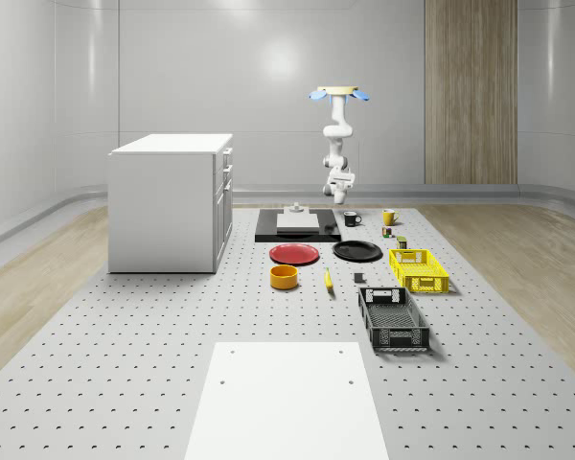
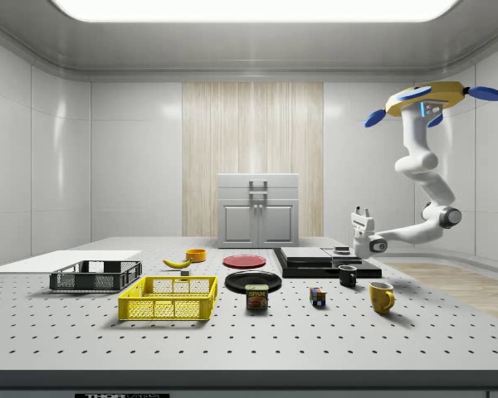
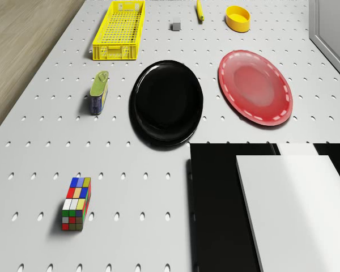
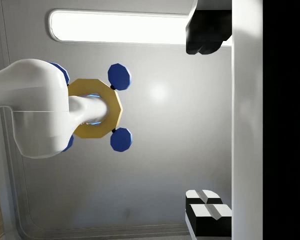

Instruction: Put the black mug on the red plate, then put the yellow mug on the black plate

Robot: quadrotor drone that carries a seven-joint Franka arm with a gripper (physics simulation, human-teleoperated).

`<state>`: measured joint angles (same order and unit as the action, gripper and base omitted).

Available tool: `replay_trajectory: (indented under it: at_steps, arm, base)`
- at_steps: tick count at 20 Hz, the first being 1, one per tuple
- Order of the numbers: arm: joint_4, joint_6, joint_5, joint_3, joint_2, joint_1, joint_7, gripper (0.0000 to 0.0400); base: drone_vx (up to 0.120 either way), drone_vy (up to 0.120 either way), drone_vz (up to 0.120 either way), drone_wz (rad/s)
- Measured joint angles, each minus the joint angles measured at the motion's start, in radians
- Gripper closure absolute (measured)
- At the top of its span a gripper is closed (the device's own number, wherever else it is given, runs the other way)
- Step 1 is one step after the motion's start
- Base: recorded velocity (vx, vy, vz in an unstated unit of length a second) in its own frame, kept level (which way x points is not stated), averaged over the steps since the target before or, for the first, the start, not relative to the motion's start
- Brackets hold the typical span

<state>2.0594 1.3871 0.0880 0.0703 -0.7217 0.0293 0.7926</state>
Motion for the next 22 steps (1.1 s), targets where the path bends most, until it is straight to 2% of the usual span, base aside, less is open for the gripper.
replay_trajectory:
  at_steps: [6, 11, 14, 17, 19, 22]
  arm:
    - [0.024, 0.008, 0.158, 0.112, -0.008, 0.035, 0.021, 0.0000]
    - [0.116, 0.023, 0.461, 0.319, -0.031, 0.104, 0.069, 0.0000]
    - [0.251, 0.037, 0.749, 0.501, -0.062, 0.177, 0.130, 0.0000]
    - [0.444, 0.038, 1.089, 0.691, -0.105, 0.281, 0.232, 0.0000]
    - [0.570, 0.018, 1.309, 0.802, -0.134, 0.373, 0.319, 0.0000]
    - [0.708, -0.044, 1.573, 0.933, -0.175, 0.533, 0.452, 0.0000]
  base:
    - [0.120, 0.000, 0.000, 0.000]
    - [0.120, 0.000, 0.000, 0.000]
    - [0.120, 0.000, 0.000, 0.000]
    - [0.000, 0.000, -0.080, 0.000]
    - [0.000, 0.000, -0.120, 0.000]
    - [0.000, 0.000, -0.120, 0.000]
